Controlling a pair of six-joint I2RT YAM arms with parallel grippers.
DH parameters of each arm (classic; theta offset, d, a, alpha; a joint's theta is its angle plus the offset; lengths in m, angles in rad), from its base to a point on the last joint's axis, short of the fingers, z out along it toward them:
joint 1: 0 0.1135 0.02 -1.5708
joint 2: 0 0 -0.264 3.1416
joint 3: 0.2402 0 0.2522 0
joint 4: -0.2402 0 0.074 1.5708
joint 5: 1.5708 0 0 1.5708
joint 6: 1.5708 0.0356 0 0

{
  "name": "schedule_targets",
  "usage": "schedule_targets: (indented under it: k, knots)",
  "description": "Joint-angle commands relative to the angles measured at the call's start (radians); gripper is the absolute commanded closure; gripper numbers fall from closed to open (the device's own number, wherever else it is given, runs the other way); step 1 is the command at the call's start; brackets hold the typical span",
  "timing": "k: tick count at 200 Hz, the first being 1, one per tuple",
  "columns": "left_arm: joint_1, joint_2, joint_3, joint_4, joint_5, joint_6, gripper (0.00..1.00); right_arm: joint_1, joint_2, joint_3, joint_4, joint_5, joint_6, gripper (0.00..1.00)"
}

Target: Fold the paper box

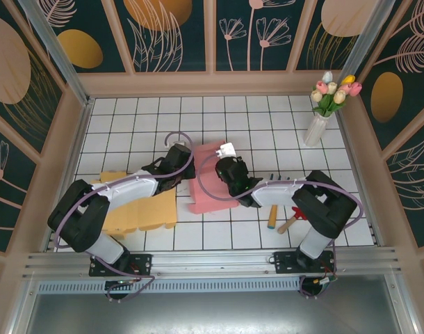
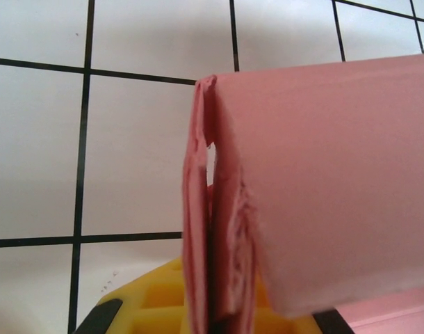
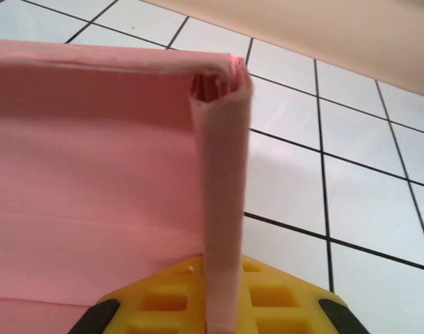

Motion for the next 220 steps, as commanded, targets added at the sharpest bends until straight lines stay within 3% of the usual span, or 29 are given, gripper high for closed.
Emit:
schedule_targets:
  k: [1,34,59,79,118,182,205,220]
  knots:
    - [0.000,-0.004,0.019,0.008,-0.029,0.002,1.00,-0.002,0.013,0.013,-0.049,0.138,-0.005,0.90]
    - [0.001,0.003,0.023,0.005,-0.039,0.004,1.00,0.016,0.038,0.023,-0.041,0.180,-0.044,0.88]
    - [0.000,0.011,0.030,0.001,-0.044,0.019,1.00,0.021,-0.014,0.000,-0.014,0.016,-0.034,0.62]
    - [0.001,0.021,0.037,-0.010,-0.063,0.027,1.00,0.023,-0.085,-0.015,-0.041,-0.114,-0.001,0.58]
    - [0.001,0.037,0.044,-0.011,-0.062,0.025,1.00,0.023,-0.174,0.005,-0.133,-0.158,0.053,0.53]
    - [0.000,0.043,0.043,-0.006,-0.035,0.029,1.00,0.004,-0.025,0.132,-0.145,-0.015,0.046,0.57]
    - [0.000,0.048,0.049,-0.010,-0.027,0.032,1.00,-0.004,0.015,0.156,-0.124,0.033,0.021,0.78]
    - [0.000,0.045,0.047,-0.011,-0.032,0.033,1.00,-0.005,0.029,0.154,-0.107,0.080,0.006,0.85]
